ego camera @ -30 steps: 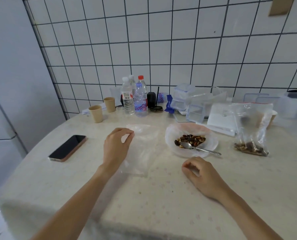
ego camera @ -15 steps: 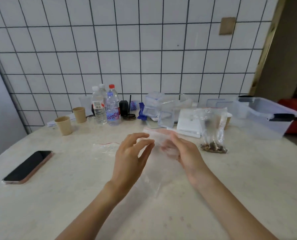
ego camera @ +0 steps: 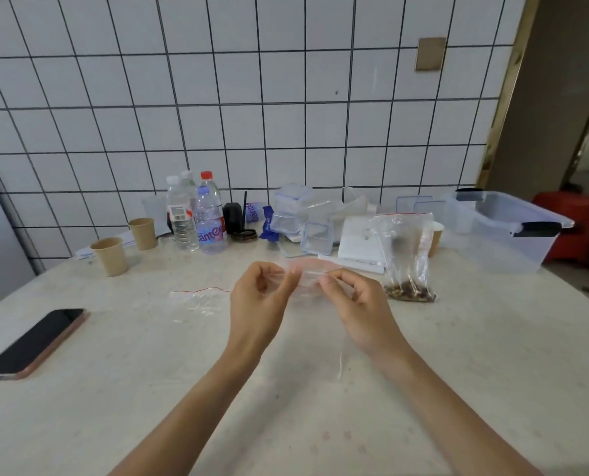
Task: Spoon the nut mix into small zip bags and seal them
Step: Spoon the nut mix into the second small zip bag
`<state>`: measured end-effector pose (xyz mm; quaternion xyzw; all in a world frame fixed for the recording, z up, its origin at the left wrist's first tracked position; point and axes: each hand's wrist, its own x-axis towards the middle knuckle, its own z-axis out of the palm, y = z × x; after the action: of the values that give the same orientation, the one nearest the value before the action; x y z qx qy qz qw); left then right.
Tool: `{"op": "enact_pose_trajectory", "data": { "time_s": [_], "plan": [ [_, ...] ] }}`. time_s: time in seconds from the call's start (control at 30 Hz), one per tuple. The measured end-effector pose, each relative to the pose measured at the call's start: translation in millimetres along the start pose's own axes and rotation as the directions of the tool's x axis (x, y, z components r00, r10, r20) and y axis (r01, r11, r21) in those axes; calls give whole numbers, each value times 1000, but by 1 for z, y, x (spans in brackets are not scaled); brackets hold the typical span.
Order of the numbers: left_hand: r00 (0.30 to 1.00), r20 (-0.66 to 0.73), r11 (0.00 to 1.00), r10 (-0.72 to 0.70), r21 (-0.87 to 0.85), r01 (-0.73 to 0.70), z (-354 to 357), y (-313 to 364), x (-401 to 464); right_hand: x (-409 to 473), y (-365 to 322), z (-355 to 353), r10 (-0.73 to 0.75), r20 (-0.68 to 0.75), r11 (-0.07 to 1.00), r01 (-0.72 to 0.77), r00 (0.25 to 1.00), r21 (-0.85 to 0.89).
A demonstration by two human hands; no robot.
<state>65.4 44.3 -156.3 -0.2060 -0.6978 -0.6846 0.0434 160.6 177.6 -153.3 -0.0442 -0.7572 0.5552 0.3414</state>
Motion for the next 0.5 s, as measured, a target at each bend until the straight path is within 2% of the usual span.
{"op": "enact_pose_trajectory", "data": {
  "time_s": [0.1, 0.17, 0.27, 0.37, 0.43, 0.5],
  "plan": [
    [998, 7, 994, 65, 83, -66, -3, 0, 2, 1, 0, 0, 39, -34, 998, -41, 999, -39],
    [984, 27, 966, 174, 192, -176, -5, 1, 0, 3, -1, -2, 58, -57, 998, -60, 997, -30],
    [941, 92, 891, 327, 301, -339, -13, 2, -3, 6, -4, -5, 59, -71, 998, -60, 996, -11],
    [887, 121, 760, 446, 473, -446, -22, 2, 1, 8, -6, -10, 47, -78, 999, -48, 996, -21],
    [897, 89, 739, 433, 535, -410, -28, 4, 5, 9, -5, -13, 43, -90, 997, -49, 995, -67],
    [943, 54, 811, 328, 496, -311, -31, 8, 9, 9, -3, -16, 26, -121, 989, -44, 992, -144]
  ]
}}
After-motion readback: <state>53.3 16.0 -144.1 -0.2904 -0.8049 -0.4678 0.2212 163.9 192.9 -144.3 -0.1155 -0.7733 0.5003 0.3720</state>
